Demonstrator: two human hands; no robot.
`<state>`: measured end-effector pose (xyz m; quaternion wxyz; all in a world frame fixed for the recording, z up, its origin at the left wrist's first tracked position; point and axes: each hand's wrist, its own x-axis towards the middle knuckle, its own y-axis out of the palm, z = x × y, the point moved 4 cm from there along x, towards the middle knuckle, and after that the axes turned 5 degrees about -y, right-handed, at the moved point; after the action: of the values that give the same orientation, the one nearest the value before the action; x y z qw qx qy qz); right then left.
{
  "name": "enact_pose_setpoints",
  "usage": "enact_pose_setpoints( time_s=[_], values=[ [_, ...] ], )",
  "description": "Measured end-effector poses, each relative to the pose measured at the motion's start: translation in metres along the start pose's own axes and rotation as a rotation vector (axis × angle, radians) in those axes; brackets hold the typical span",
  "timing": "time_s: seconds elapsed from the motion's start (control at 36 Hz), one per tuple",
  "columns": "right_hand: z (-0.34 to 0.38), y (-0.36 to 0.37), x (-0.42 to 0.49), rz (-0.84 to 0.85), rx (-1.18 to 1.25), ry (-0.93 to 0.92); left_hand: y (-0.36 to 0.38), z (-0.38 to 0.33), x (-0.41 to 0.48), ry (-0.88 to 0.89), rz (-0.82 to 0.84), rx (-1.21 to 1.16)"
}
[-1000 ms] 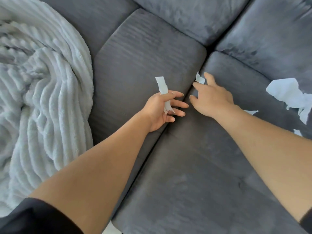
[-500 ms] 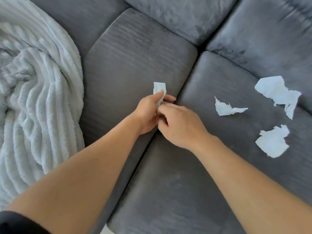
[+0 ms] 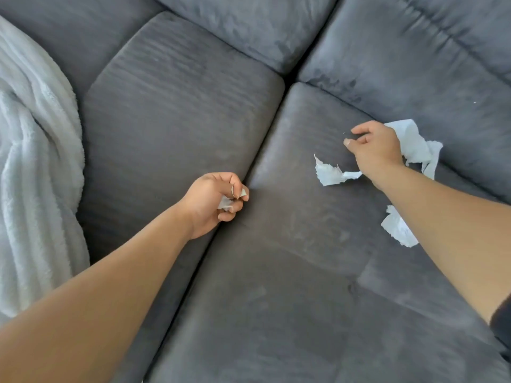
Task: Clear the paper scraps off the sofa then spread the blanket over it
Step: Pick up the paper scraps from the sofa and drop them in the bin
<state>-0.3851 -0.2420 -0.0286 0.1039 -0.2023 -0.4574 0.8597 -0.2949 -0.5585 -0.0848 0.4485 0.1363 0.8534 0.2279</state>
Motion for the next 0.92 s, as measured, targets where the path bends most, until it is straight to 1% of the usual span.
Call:
enact_pose_setpoints(
  time_s=[0.19,0.28,0.36,0.47,0.53,0.58,0.64,0.72,0.78,0.83,0.86,0.92],
  values=[
    [0.000,0.009,0.008,-0.074,0.024,-0.020,0.003,-0.003,0.000,-0.012,0.036,-0.049],
    [0.005,0.011,0.010,-0.094,-0.027,-0.018,0.004,-0.004,0.001,-0.037,0.061,-0.058],
    [0.012,0.012,0.011,-0.100,-0.093,-0.013,0.004,-0.003,0.003,-0.071,0.026,-0.064],
    [0.026,0.017,0.004,0.019,-0.292,0.007,0.008,0.002,0.004,-0.066,-0.113,-0.076],
    [0.036,0.017,-0.006,0.094,-0.280,-0.004,0.016,0.007,0.004,-0.093,-0.171,-0.109],
    [0.054,0.020,-0.025,0.138,-0.202,-0.087,0.030,0.013,0.003,-0.153,-0.193,-0.122],
    [0.073,0.026,-0.057,0.162,-0.167,-0.260,0.049,0.019,0.003,-0.202,-0.180,-0.140],
    [0.092,0.038,-0.115,0.171,-0.209,-0.545,0.080,0.019,0.003,-0.235,-0.059,-0.307],
    [0.093,0.049,-0.142,0.190,-0.281,-0.660,0.094,0.018,0.004,-0.234,-0.016,-0.387],
    [0.087,0.053,-0.152,0.199,-0.284,-0.678,0.099,0.021,0.007,-0.209,-0.062,-0.350],
    [0.084,0.050,-0.150,0.170,-0.249,-0.655,0.099,0.024,0.008,-0.200,-0.096,-0.321],
    [0.074,0.037,-0.138,0.049,-0.145,-0.568,0.097,0.031,0.007,-0.198,-0.139,-0.299]
  ],
)
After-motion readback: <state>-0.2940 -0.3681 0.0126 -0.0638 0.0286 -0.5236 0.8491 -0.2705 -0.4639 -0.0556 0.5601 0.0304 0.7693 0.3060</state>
